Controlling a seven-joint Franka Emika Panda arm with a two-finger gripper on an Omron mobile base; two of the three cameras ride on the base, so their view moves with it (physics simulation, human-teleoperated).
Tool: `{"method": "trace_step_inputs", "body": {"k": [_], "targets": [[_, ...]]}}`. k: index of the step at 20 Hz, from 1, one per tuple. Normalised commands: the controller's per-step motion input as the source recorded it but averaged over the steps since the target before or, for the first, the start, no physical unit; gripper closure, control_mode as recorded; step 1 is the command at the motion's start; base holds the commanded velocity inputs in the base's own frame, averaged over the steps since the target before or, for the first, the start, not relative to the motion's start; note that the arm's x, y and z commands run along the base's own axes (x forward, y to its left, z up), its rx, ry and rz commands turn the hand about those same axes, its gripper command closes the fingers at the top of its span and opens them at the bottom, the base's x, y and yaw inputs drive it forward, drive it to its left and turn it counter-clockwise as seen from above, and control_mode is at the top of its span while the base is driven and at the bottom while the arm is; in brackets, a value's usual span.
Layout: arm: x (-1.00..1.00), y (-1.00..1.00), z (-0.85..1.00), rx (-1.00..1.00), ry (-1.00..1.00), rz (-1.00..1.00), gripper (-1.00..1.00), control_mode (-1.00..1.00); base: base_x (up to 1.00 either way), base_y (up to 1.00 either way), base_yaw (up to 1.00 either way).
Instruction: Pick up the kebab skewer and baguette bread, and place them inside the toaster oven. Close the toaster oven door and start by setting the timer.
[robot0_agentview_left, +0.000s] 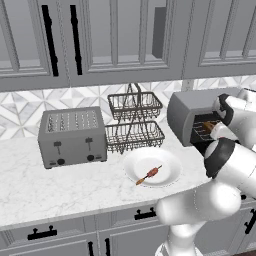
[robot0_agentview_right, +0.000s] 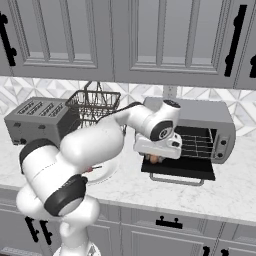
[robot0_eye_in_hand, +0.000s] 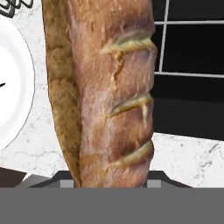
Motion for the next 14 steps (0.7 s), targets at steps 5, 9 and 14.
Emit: {"method": "trace_step_inputs", "body": {"k": [5, 9, 14], "targets": [[0.28, -0.14, 0.00, 0.05, -0.02, 0.00, 1.00, -1.00, 0.00, 0.00, 0.00], [0.25, -0.20, 0.00, 0.00, -0.05, 0.01, 1.00, -1.00, 0.00, 0.00, 0.00], [0.34, 0.00, 0.00, 0.00, -0.11, 0.02, 1.00, -1.00, 0.00, 0.00, 0.00]]}}
